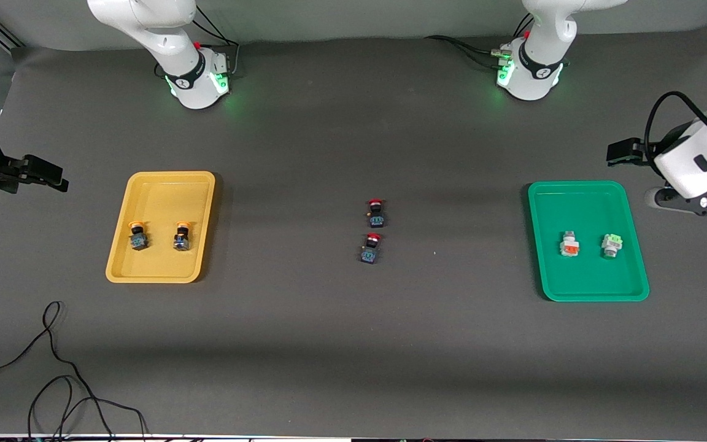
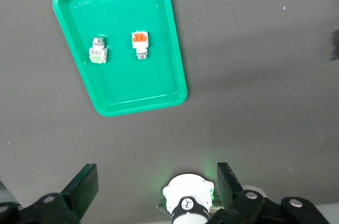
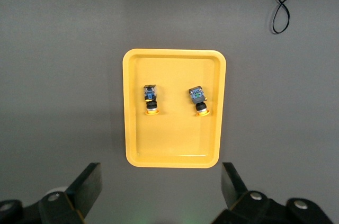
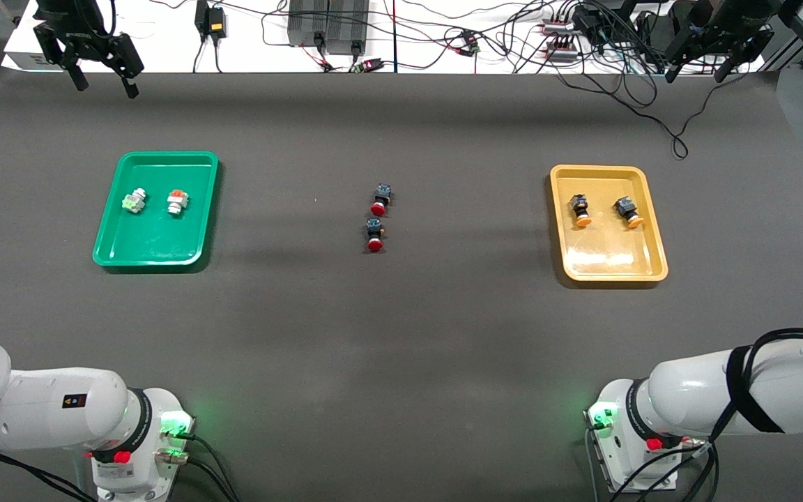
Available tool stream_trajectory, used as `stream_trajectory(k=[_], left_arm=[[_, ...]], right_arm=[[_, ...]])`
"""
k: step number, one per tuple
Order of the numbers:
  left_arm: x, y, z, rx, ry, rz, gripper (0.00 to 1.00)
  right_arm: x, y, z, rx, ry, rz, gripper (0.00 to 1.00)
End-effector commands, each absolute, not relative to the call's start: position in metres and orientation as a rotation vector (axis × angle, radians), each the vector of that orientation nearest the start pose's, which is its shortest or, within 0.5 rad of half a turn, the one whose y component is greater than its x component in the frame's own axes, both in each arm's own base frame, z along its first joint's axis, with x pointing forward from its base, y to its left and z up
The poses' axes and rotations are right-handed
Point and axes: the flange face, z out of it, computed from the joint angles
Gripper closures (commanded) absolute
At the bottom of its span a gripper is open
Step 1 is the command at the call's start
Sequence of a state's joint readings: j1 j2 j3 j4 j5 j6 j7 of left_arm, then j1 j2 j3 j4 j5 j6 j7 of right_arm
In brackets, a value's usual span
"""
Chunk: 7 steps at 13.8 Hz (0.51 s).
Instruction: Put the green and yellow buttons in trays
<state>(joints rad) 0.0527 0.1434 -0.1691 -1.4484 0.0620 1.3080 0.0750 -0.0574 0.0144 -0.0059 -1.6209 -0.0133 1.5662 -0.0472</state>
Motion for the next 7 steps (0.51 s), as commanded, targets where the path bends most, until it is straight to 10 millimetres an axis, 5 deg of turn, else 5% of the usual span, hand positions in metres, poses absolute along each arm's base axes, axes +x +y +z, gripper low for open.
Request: stream_trajectory(k=[1,7], left_arm=[[0.5399,-0.0572,0.5824,-3.051,0.269,0.308,0.0],[0.5486,-0.0559,0.5843,-3.064,0.266,0.277,0.0]], right_arm=[[0.5553,-0.0376,0.5959,-3.16,0.055,0.118,0.0],[0.5553,-0.0376,0.5959,-3.16,0.053,0.118,0.0]])
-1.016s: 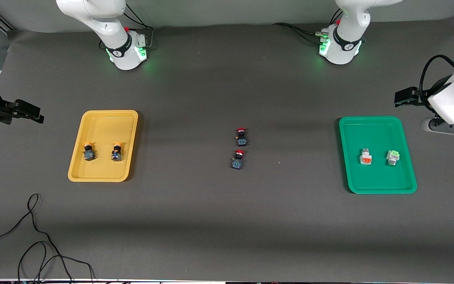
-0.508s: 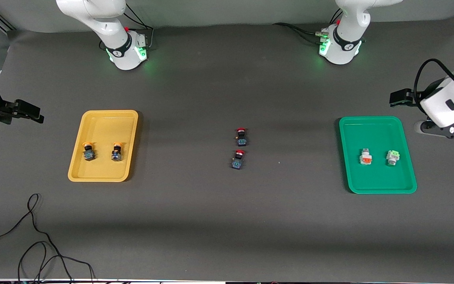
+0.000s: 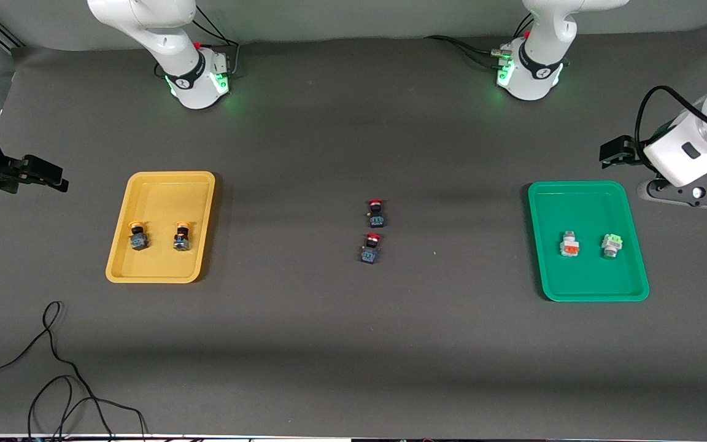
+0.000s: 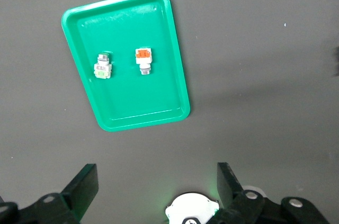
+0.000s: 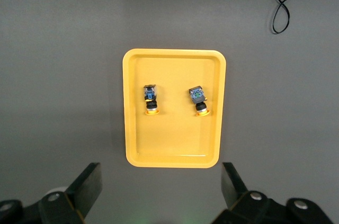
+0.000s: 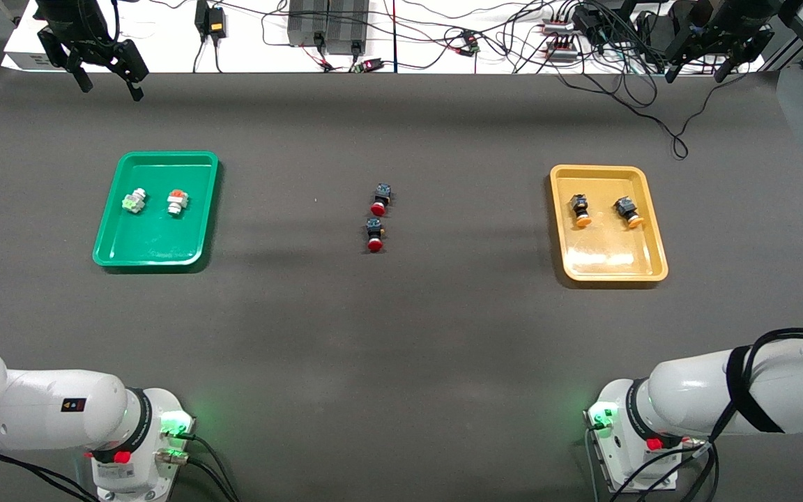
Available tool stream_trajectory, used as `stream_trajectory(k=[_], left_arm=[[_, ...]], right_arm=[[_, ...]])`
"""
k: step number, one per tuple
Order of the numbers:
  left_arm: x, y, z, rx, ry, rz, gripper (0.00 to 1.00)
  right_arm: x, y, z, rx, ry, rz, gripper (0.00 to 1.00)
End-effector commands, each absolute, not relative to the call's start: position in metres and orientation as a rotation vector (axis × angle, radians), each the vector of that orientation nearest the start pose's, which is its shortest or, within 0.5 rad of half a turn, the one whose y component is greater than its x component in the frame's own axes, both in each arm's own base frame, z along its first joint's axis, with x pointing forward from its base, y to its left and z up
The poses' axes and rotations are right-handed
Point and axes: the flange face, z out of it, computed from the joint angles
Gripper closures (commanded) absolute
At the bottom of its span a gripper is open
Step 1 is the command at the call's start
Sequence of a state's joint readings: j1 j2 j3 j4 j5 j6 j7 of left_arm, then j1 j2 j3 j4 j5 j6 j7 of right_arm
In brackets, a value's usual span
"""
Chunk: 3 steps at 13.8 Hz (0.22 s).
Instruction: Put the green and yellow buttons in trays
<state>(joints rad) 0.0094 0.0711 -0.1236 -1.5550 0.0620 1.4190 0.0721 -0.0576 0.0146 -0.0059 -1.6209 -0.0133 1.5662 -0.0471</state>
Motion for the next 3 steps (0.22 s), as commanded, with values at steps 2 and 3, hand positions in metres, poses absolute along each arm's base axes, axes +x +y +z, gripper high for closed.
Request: stream_trajectory(k=[2,3], left_arm=[[0.5503,-0.0551,0.5863,-3.065,0.264,0.265,0.0],[0.5504,-0.0543,0.5864,-3.066,0.262,0.265,0.0]], right_arm=[[0.5553,-0.0376,0.5959,-3.16,0.053,0.118,0.0],[0.5553,-0.0376,0.5959,-3.16,0.05,0.118,0.0]])
